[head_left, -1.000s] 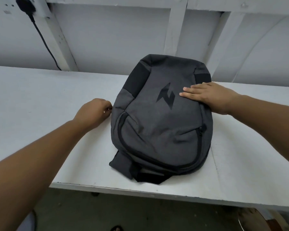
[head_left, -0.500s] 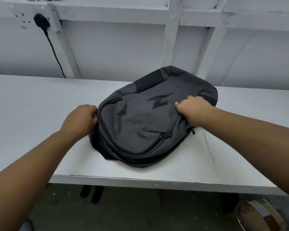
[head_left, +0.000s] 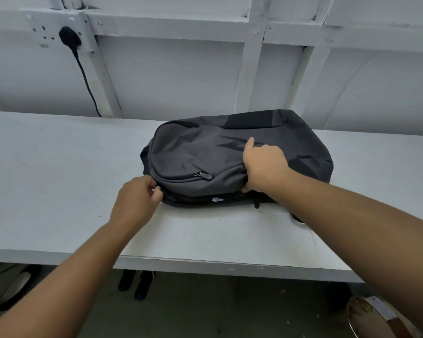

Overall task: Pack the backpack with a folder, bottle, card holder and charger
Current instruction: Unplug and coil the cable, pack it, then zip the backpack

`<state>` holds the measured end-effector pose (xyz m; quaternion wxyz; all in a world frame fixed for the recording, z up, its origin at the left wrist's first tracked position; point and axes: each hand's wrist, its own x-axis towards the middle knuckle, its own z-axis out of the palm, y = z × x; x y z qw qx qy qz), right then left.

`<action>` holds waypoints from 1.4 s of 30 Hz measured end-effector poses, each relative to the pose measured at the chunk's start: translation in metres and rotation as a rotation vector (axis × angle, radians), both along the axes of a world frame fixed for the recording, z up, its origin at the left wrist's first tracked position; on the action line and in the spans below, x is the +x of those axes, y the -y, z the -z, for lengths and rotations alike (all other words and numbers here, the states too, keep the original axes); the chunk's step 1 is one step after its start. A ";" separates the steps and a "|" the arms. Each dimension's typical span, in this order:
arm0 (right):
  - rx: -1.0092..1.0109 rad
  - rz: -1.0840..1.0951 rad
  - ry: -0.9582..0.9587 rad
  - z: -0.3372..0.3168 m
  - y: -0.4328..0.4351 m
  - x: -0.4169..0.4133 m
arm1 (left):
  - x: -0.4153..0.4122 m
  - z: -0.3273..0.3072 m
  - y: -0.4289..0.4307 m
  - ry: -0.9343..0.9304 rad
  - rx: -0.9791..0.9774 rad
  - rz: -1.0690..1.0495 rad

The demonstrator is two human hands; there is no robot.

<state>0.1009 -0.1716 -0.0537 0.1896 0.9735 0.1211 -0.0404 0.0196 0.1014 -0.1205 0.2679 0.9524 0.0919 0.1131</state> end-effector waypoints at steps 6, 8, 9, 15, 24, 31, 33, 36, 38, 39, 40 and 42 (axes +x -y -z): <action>0.128 -0.230 -0.179 -0.023 0.077 0.008 | 0.005 0.000 -0.009 0.036 -0.078 -0.070; 0.075 -0.201 -0.231 -0.023 0.118 0.006 | 0.003 0.001 -0.012 0.040 -0.081 -0.081; 0.084 -0.187 -0.224 -0.019 0.134 0.003 | 0.001 0.002 -0.012 0.039 -0.085 -0.085; 0.104 -0.310 -0.056 0.001 0.140 -0.004 | -0.015 0.001 0.010 0.041 -0.151 -0.082; 0.147 -0.342 0.047 0.009 0.077 -0.045 | -0.039 0.017 0.104 -0.023 -0.278 0.088; 0.312 -0.208 0.138 0.011 0.010 -0.094 | -0.043 0.017 0.103 -0.057 -0.650 -0.022; 0.424 -0.166 0.146 0.008 -0.009 -0.110 | -0.046 0.013 0.102 -0.114 -0.837 -0.005; 0.645 -0.104 0.084 0.003 -0.031 -0.130 | -0.038 0.003 0.095 -0.163 -0.970 0.008; 0.788 -0.070 -0.041 -0.004 -0.041 -0.137 | -0.026 -0.003 0.082 -0.213 -1.002 -0.025; 0.876 -0.039 -0.145 -0.009 -0.043 -0.136 | -0.020 -0.006 0.073 -0.241 -0.999 -0.029; 1.005 0.012 -0.268 -0.015 -0.041 -0.130 | -0.014 -0.009 0.064 -0.261 -0.995 -0.029; 1.303 0.112 -0.425 -0.021 -0.023 -0.112 | 0.000 -0.014 0.046 -0.289 -0.963 -0.043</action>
